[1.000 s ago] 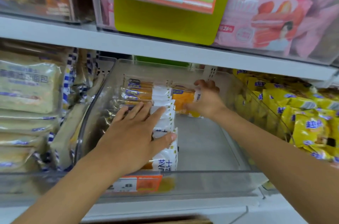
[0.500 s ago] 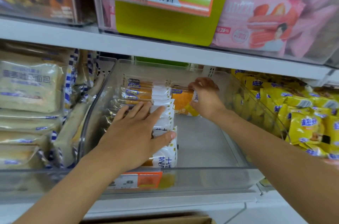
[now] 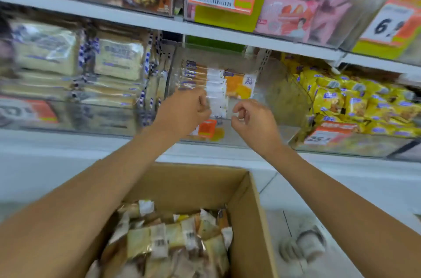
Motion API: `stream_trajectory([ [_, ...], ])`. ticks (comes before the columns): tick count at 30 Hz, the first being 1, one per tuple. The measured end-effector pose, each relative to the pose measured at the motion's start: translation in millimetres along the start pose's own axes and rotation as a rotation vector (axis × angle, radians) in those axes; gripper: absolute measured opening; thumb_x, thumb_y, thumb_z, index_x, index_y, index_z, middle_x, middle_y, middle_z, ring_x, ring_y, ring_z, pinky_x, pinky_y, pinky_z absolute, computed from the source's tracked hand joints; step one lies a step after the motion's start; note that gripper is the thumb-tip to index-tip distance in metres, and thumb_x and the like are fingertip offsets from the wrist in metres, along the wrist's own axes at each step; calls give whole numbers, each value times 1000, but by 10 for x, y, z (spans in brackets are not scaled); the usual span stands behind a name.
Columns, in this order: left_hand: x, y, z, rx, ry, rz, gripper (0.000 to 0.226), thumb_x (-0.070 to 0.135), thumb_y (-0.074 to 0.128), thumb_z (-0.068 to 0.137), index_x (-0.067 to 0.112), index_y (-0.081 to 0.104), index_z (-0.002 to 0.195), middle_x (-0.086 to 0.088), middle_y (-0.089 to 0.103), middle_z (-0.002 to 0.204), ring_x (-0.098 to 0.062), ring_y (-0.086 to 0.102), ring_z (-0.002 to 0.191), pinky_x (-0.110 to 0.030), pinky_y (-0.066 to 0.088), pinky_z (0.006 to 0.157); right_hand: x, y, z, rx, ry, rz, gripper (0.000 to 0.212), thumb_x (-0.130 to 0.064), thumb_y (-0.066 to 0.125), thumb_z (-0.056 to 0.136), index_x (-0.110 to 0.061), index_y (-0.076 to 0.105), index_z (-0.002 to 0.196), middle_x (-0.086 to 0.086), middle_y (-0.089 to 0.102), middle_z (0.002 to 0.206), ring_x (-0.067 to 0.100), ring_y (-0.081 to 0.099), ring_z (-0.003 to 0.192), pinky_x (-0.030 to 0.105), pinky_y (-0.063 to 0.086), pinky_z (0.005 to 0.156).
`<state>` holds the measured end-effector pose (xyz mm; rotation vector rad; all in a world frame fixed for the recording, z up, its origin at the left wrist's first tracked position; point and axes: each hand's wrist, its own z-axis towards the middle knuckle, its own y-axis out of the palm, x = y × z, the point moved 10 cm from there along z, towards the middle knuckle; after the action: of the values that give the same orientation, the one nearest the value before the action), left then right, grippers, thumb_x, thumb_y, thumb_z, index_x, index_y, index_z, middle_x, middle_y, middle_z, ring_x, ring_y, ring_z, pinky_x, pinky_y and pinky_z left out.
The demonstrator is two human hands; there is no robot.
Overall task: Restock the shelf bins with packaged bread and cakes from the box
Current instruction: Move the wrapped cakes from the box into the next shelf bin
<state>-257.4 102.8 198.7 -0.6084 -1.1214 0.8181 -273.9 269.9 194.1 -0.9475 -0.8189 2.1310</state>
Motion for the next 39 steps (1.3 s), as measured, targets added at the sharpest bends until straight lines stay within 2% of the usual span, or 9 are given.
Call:
stream_trajectory([
  [7,-1170,734,-1530,-409,-400,-13,15,40,67,88,25,64,91,8,66,94,-14,62,94,-34,52,85,-58,1442,-1756,-738,216,7,25,-21,63,87,-21,65,112,-5,65,100,14,62,94,28,49,80],
  [12,-2132,1073,-2452,-419,-690,-113,9,29,69,87,21,66,91,5,66,93,-13,61,90,-28,47,74,155,2458,-2717,-1014,311,11,32,-26,63,89,-20,62,121,-1,63,120,18,59,107,31,49,85],
  [17,-2567,1324,-2910,-353,-888,-277,14,11,71,87,10,64,99,6,57,80,-12,55,79,-12,39,60,-54,3362,-3141,-1068,282,126,53,-31,69,88,-18,53,137,3,46,146,22,40,137,34,37,110],
  [22,-2738,1478,-3089,-326,-997,-342,23,11,70,88,6,64,109,0,60,97,-10,55,89,-8,36,62,-254,4058,-3434,-1128,144,51,59,-23,64,91,-19,42,145,4,32,157,25,23,147,40,24,118],
  [27,-2741,1555,-3113,-302,-1047,-432,48,10,73,84,11,54,129,3,51,117,-13,52,113,-13,41,76,-171,3874,-2999,-1152,105,80,38,-19,53,95,-19,56,133,12,66,120,31,60,110,34,47,87],
  [29,-2656,1584,-3036,-321,-975,-459,75,13,80,78,20,42,142,9,43,128,-6,42,123,-15,36,89,-114,3658,-2798,-1202,262,256,18,-24,50,99,-26,67,104,1,67,94,23,61,89,34,45,75],
  [31,-2477,1685,-2921,-380,-886,-556,93,15,85,73,24,32,148,11,40,133,-4,37,129,-17,33,97,-124,3392,-2647,-1241,415,451,25,-24,56,96,-32,65,73,-10,62,79,13,57,80,32,40,73],
  [35,-2358,1729,-2831,-209,-1029,-830,66,7,77,80,25,39,131,1,65,95,-8,63,84,-15,52,72,-115,2933,-2572,-1272,619,696,15,-32,66,89,-19,72,90,1,71,96,16,65,92,29,46,82],
  [39,-2278,1854,-2969,-292,-1116,-902,15,18,68,90,6,66,100,-7,69,89,-22,66,85,-45,54,88,-66,2742,-2530,-1241,619,662,34,-36,80,76,-22,70,105,-1,71,108,18,67,104,33,53,91],
])
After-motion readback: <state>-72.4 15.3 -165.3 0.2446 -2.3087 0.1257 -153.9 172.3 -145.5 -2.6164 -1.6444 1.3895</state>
